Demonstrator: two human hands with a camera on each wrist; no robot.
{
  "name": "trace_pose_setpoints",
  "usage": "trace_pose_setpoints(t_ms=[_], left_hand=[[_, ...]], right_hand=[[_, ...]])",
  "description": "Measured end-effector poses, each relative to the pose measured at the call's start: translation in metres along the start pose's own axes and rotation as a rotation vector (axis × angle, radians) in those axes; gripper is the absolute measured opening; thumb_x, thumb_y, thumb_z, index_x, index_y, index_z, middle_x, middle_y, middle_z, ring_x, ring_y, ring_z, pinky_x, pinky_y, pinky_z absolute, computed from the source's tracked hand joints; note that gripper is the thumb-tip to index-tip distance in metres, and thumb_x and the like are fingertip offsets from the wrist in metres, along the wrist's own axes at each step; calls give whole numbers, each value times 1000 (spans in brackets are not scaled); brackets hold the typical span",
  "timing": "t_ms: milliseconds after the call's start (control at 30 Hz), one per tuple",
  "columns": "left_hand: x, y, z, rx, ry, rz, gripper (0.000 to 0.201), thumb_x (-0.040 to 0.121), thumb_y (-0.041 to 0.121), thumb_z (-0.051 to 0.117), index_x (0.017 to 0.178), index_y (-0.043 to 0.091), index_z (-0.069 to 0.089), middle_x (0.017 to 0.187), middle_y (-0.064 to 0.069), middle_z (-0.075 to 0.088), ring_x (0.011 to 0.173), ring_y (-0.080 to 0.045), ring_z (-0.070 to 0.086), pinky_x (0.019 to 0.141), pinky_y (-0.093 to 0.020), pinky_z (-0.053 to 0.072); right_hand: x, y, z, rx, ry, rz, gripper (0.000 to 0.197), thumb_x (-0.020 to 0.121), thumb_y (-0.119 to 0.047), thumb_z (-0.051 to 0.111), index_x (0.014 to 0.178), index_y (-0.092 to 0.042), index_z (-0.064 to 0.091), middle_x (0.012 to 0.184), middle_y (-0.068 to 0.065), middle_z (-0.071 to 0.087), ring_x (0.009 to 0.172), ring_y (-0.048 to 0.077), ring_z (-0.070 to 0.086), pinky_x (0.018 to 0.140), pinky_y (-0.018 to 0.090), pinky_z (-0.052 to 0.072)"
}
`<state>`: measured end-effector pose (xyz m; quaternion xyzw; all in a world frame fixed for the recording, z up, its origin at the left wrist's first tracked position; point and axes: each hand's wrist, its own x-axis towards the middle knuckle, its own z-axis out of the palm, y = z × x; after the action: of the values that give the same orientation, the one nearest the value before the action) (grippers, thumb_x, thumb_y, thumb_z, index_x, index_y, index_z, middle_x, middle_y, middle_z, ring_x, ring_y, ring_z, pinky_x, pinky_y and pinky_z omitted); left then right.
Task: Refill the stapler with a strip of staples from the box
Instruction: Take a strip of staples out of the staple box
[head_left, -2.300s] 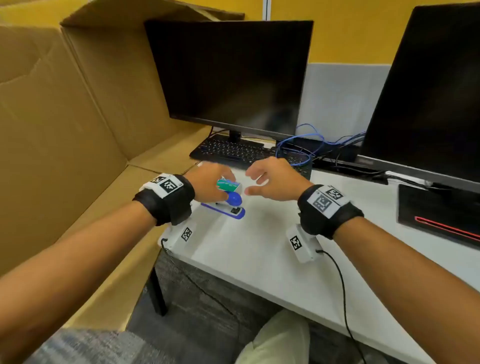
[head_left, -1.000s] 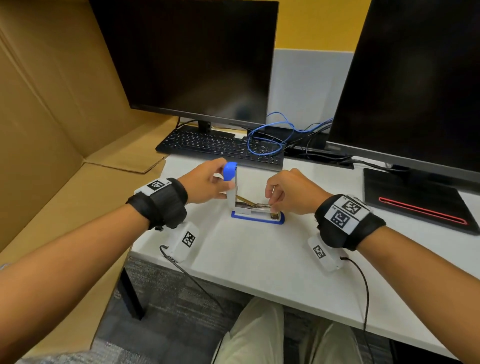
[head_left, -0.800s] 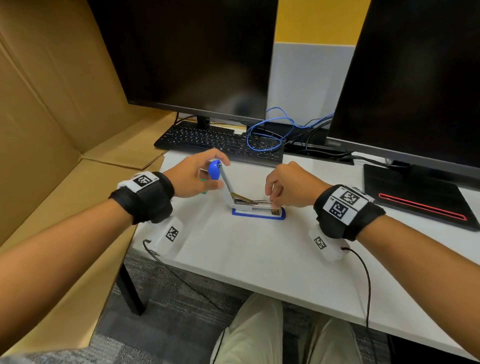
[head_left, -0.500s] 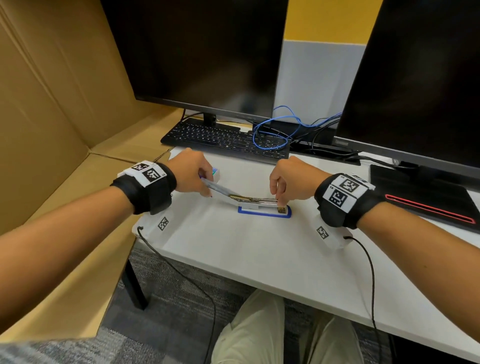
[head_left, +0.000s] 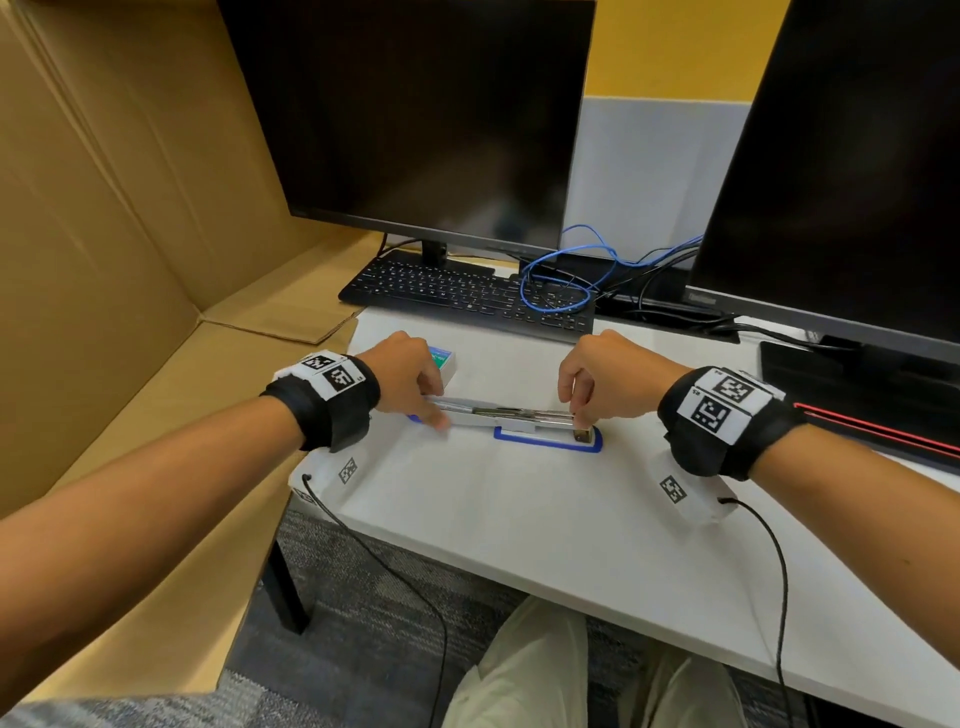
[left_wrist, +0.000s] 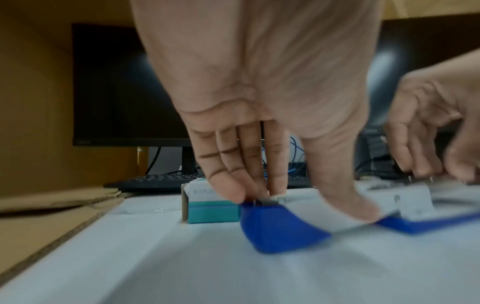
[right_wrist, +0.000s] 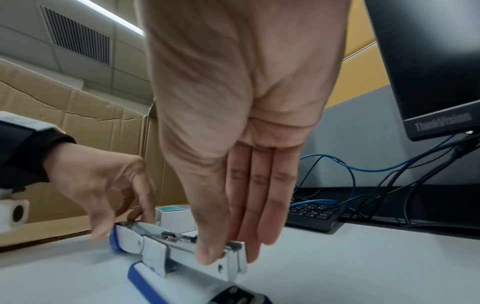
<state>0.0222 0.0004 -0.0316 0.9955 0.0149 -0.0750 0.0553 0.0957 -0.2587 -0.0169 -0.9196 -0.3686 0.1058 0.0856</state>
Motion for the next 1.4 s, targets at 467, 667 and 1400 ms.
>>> trace_pose_setpoints(t_ms=[467,667,1400], left_hand=[[46,-13,-18,124,12,-99,49,90,21,62,137,26,50,139,-6,54,126,-25,49,96,-36,47],[57,-9,-13,-144,-28,-318,64,87,31,67,143,15,41,141,-8,51,121,-25,55,102,-34,48],[64,17,7,-254,50,-116,59,84,43,67,134,19,48,136,-8,55,117,-24,58,96,-33,49]], right_hand=[[-6,3,-12,37,35,6,31,74,-31,83,100,-16,73,90,-1,76,83,13,70,78,32,60],[-6,4,-18,27,33,14,33,75,-32,82,102,-15,73,95,1,75,87,17,70,81,35,60],[-1,2,-12,17,40,49,33,74,-35,81,100,-15,74,94,1,75,85,17,69,82,38,60]])
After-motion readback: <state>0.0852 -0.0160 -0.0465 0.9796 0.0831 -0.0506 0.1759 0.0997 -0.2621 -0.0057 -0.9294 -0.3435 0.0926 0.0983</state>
